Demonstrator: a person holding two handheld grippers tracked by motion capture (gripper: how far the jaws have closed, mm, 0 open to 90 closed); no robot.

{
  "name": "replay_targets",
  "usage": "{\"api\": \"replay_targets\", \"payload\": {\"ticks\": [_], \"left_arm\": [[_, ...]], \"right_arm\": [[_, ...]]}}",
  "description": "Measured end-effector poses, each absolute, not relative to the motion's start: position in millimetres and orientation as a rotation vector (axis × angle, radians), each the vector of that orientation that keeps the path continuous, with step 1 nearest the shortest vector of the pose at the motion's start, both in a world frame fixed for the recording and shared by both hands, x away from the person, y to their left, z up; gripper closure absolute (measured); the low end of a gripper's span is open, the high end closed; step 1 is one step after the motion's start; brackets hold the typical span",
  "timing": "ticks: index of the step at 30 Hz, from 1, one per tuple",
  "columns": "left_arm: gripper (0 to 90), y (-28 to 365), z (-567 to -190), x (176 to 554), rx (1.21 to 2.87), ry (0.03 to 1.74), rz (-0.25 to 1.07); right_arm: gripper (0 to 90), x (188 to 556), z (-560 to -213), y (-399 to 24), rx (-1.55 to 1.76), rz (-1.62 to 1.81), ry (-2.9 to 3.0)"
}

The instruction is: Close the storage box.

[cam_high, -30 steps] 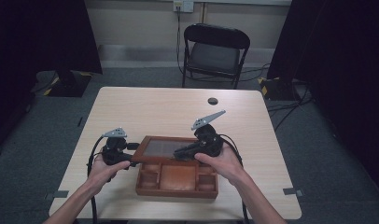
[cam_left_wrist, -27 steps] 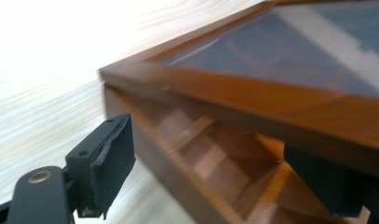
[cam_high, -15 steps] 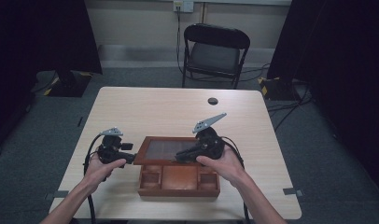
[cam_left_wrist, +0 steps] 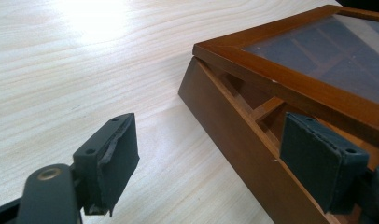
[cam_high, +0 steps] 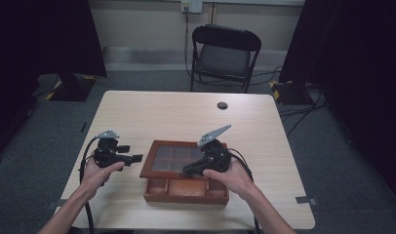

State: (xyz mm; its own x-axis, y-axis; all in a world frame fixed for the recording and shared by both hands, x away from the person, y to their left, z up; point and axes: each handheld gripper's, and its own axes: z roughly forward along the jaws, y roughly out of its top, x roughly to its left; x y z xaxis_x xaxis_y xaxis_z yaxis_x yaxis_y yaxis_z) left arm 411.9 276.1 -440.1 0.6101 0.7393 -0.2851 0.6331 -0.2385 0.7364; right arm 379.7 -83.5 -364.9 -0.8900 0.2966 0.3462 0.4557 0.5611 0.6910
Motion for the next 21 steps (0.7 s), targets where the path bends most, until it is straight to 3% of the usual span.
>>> {"api": "replay_targets", "payload": {"ticks": [21], "left_arm": [[19.1, 272, -442, 411, 1.970, 1.100, 0.132]], "right_arm": [[82.2, 365, -399, -76, -0.599, -1.085, -2.695]]}}
